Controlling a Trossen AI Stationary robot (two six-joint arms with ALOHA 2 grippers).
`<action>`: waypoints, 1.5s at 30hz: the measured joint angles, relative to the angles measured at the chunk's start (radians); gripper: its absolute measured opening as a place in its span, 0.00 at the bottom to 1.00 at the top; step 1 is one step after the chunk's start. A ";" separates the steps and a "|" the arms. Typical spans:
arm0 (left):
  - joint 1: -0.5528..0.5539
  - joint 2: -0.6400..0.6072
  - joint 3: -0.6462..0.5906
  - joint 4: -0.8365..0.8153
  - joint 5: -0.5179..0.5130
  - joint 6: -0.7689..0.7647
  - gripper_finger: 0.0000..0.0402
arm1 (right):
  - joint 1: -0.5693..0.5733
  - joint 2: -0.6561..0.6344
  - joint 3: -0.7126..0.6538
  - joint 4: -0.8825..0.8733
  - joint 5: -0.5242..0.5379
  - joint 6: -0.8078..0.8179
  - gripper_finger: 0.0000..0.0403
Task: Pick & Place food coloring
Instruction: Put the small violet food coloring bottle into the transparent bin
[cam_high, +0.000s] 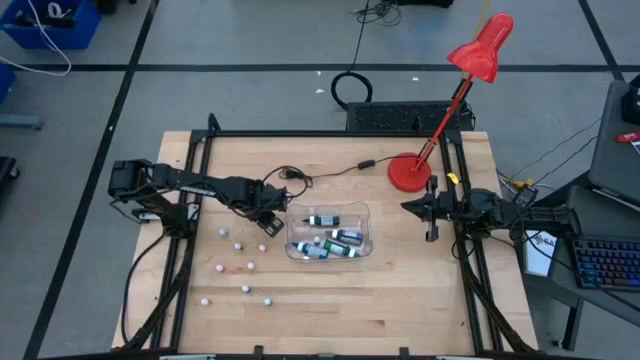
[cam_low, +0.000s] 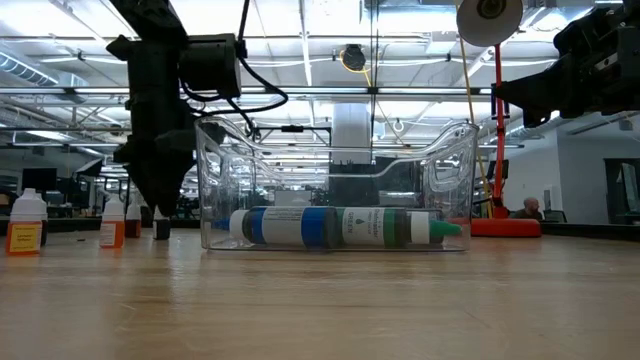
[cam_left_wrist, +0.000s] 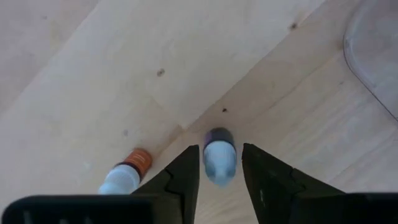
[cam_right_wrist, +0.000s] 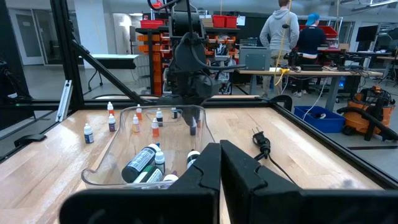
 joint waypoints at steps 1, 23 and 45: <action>0.000 0.000 0.000 0.000 -0.001 0.000 0.33 | 0.000 0.000 0.000 0.000 0.000 0.000 0.00; 0.000 -0.002 0.003 -0.001 0.011 0.035 0.13 | 0.000 0.000 0.000 0.000 0.000 0.000 0.00; -0.128 0.085 0.718 -0.362 -0.139 0.239 0.13 | 0.000 0.000 0.000 0.000 0.000 0.000 0.00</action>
